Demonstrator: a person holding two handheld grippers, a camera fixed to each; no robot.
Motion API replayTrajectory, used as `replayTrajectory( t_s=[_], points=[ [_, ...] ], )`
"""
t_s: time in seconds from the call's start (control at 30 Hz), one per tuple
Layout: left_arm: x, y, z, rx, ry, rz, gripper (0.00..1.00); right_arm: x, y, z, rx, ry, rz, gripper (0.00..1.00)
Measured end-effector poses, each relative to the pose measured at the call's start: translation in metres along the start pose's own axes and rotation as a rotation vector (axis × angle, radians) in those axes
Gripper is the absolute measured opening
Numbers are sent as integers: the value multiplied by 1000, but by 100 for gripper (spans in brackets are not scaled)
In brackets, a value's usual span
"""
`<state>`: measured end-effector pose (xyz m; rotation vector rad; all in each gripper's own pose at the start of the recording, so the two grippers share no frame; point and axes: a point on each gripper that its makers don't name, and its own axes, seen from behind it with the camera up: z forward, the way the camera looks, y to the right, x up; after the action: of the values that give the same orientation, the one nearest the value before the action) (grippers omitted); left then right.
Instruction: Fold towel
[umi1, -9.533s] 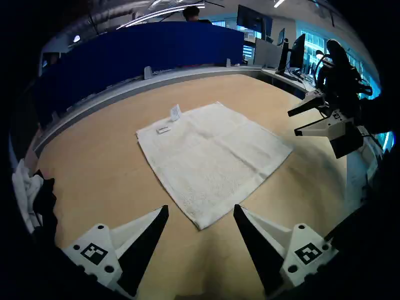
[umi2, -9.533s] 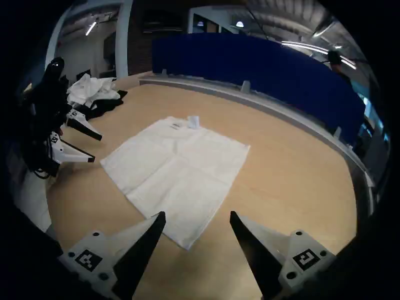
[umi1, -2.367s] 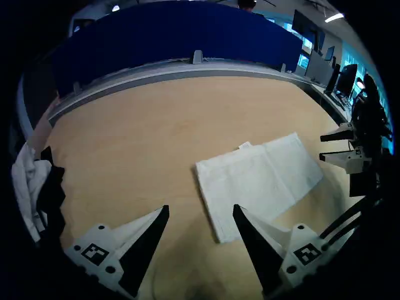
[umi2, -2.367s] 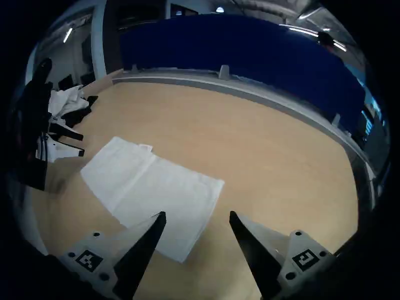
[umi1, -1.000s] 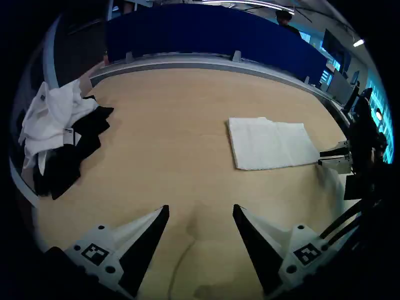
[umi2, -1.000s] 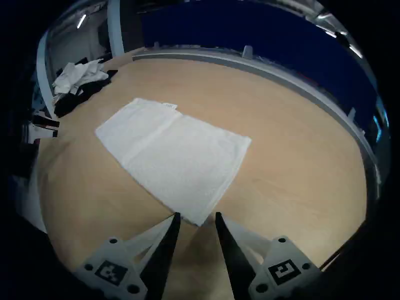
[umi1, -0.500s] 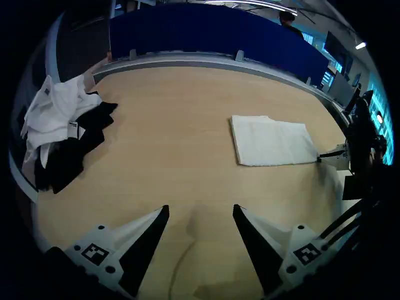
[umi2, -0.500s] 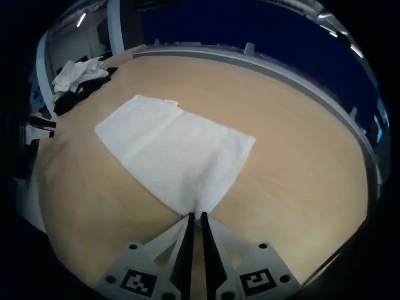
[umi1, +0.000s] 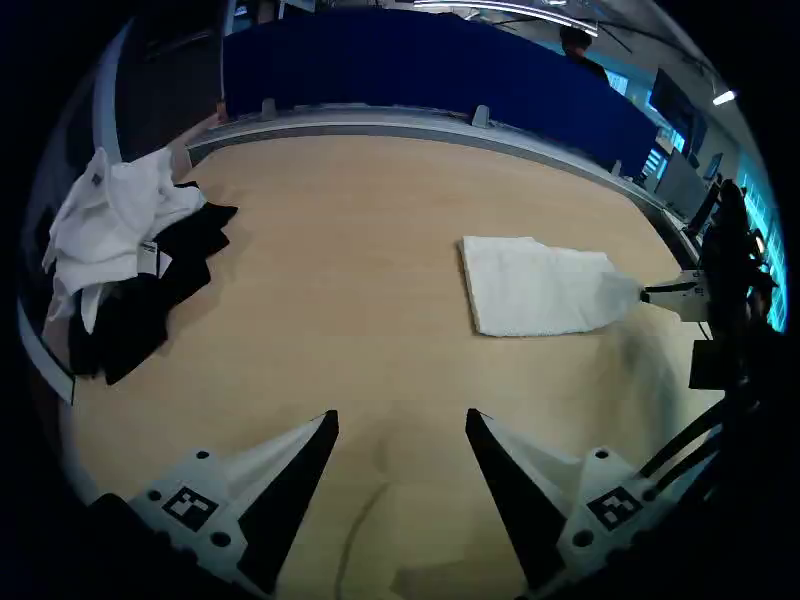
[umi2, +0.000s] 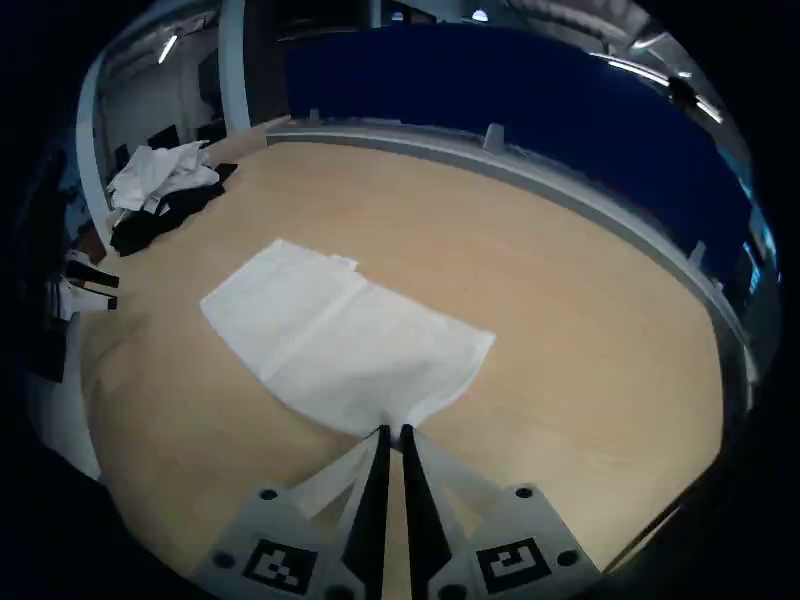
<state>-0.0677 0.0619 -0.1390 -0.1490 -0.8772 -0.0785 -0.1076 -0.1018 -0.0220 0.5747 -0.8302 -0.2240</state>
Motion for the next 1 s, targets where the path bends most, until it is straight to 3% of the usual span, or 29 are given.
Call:
replayTrajectory(
  t_s=[0.3,0.6,1.0],
  points=[
    [11,3,-7,-13,31,-9,95,63,-13,-9,23,92,-33,9],
    [14,7,-12,-25,47,-23,94,82,-29,-1,40,103,-74,8],
    [21,5,-21,-18,77,-50,94,127,-91,32,121,148,-161,8]
  ],
)
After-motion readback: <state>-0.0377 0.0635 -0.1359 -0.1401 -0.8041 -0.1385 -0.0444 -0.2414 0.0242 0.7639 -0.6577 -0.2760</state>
